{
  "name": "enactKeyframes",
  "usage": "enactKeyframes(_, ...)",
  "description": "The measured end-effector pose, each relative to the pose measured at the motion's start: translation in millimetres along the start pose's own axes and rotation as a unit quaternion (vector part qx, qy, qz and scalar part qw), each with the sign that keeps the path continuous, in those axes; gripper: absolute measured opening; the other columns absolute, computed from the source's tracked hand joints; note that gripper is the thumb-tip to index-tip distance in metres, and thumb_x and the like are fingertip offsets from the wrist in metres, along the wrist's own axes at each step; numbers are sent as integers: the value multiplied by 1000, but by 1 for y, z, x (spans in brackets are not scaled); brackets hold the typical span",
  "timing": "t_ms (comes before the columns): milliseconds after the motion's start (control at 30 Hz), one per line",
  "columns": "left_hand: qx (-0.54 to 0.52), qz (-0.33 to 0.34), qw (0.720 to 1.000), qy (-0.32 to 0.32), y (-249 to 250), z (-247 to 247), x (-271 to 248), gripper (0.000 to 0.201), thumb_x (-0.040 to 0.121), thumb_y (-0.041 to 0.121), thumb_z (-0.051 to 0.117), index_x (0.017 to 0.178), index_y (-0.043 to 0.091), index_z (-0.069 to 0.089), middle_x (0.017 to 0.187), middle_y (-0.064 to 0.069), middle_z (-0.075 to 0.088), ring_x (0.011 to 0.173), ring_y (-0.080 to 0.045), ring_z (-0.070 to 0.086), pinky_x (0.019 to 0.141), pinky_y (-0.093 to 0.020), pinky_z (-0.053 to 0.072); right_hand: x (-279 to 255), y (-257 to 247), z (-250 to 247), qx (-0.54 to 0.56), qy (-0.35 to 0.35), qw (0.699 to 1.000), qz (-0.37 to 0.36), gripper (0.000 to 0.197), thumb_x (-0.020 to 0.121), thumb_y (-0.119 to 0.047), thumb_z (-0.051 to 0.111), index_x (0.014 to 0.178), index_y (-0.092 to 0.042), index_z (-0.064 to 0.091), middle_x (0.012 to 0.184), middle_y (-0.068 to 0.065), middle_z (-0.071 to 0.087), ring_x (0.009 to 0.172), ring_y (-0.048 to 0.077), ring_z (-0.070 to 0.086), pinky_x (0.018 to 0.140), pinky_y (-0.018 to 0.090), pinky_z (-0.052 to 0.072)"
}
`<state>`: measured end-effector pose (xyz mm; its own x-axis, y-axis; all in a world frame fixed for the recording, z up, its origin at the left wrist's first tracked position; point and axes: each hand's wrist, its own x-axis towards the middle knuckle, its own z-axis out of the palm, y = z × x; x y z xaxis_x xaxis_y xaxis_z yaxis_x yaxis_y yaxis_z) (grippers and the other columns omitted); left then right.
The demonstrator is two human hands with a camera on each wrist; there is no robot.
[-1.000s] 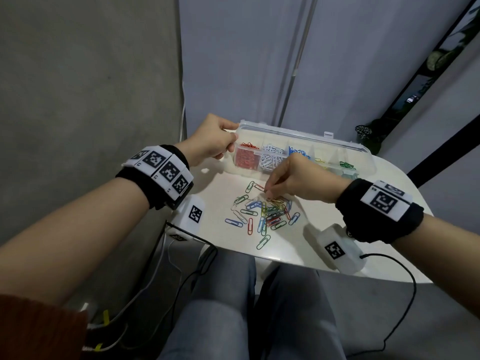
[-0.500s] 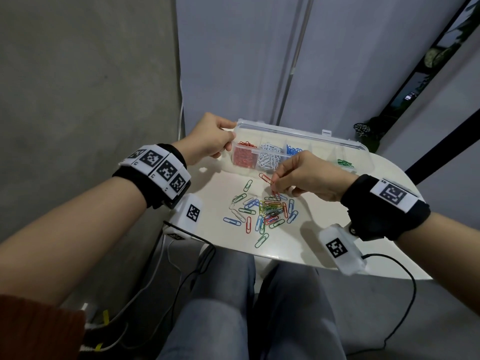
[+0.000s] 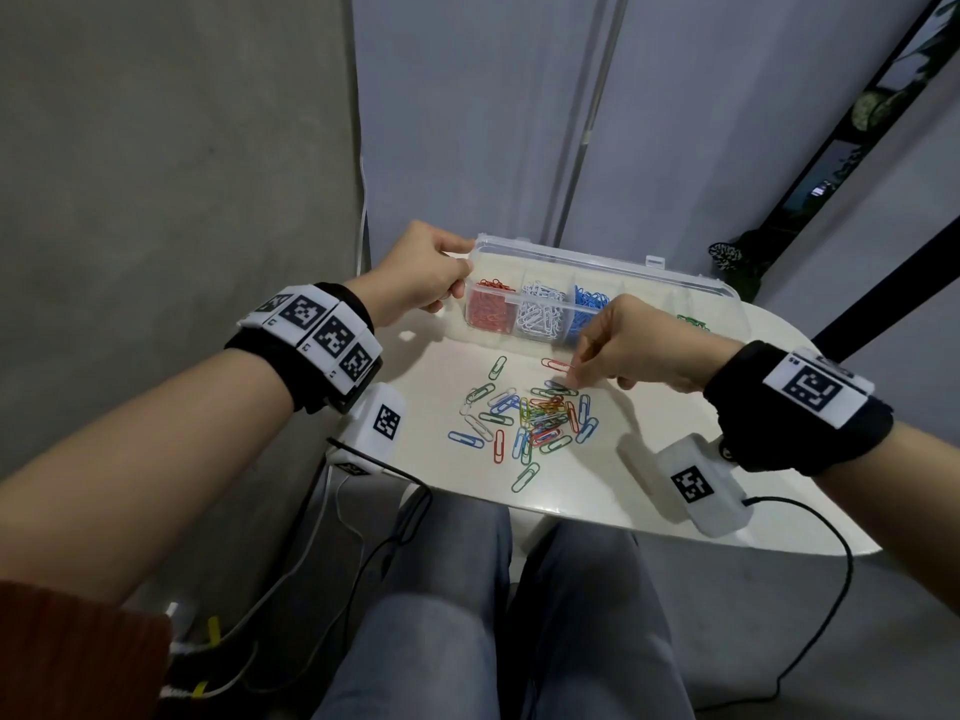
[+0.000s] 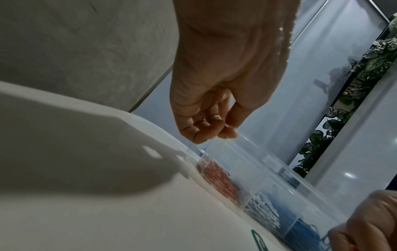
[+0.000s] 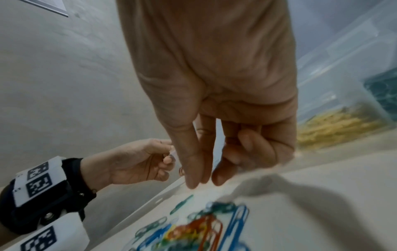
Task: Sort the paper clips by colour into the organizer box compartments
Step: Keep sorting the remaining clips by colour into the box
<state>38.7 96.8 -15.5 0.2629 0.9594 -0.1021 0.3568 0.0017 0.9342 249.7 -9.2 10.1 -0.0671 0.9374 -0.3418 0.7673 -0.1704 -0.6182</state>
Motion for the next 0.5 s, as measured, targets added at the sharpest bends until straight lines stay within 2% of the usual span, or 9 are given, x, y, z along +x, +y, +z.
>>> enactKeyframes(100,0,4,1000,-1,0,-1,0,38,96,6,53,134,9,54,57,-3,52,49,-12,37,47,-25,34,-3,0,-8,-110,-51,993,-11,8,68,-11,84,73,-12,77,63,7,63,48,9,41,50,24,34)
enactKeyframes(167,-3,4,1000,-1,-1,0,1,39,96,6,53,134,8,54,57,-4,51,48,-12,36,46,-24,33,-4,2,-6,-185,-37,982,-26,13,67,-14,85,77,-16,77,68,0,69,54,6,51,57,25,41)
enactKeyframes(233,-3,3,1000,1,-1,0,1,39,96,6,53,135,8,53,57,-4,52,46,-12,36,46,-23,33,-6,2,-2,-234,-7,970,-67,20,68,-16,85,85,-19,75,75,-3,68,60,6,52,58,22,41)
enactKeyframes(300,-2,3,1000,1,-2,0,1,38,96,6,53,134,9,54,56,-3,52,45,-11,36,45,-23,33,-10,3,2,-249,-12,956,-154,25,73,-14,81,95,-24,74,82,-7,64,65,3,50,59,19,37)
enactKeyframes(367,-1,4,1000,0,-1,0,2,37,96,6,53,133,9,56,55,-3,51,44,-10,36,44,-22,33,-14,3,6,-269,-33,937,-223,31,77,-13,77,105,-26,73,89,-11,58,72,3,48,65,19,39)
enactKeyframes(500,-5,-2,1000,-2,-1,1,3,40,96,6,53,136,8,54,54,-3,51,42,-11,34,43,-21,31,-13,11,14,-293,-53,922,-249,43,80,-12,75,119,-29,68,102,-8,57,87,4,45,75,15,38)
